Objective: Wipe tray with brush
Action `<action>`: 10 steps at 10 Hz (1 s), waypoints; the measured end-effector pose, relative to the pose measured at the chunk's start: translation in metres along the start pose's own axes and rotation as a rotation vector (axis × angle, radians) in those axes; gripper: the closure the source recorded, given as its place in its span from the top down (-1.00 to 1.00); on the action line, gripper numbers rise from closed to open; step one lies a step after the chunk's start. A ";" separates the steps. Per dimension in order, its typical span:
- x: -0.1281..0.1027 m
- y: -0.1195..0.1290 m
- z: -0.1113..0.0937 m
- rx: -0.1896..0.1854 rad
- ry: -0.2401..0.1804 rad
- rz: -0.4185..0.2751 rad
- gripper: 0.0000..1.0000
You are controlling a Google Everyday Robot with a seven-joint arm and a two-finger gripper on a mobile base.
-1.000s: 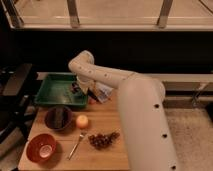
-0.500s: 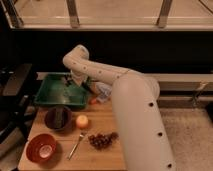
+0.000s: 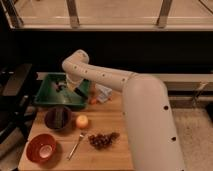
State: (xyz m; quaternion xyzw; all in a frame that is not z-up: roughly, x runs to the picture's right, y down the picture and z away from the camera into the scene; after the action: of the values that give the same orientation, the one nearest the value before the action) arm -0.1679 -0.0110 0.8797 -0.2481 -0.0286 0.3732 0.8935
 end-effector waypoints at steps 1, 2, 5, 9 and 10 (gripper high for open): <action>0.015 0.001 0.008 -0.018 0.032 0.021 -1.00; 0.029 -0.001 0.015 -0.027 0.062 0.040 -1.00; 0.066 -0.035 0.016 0.013 0.135 0.113 -1.00; 0.050 -0.082 0.011 0.114 0.156 0.102 -1.00; 0.041 -0.082 0.011 0.119 0.147 0.088 -1.00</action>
State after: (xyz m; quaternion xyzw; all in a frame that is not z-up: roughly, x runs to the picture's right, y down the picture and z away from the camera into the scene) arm -0.0878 -0.0273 0.9222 -0.2224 0.0699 0.3938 0.8891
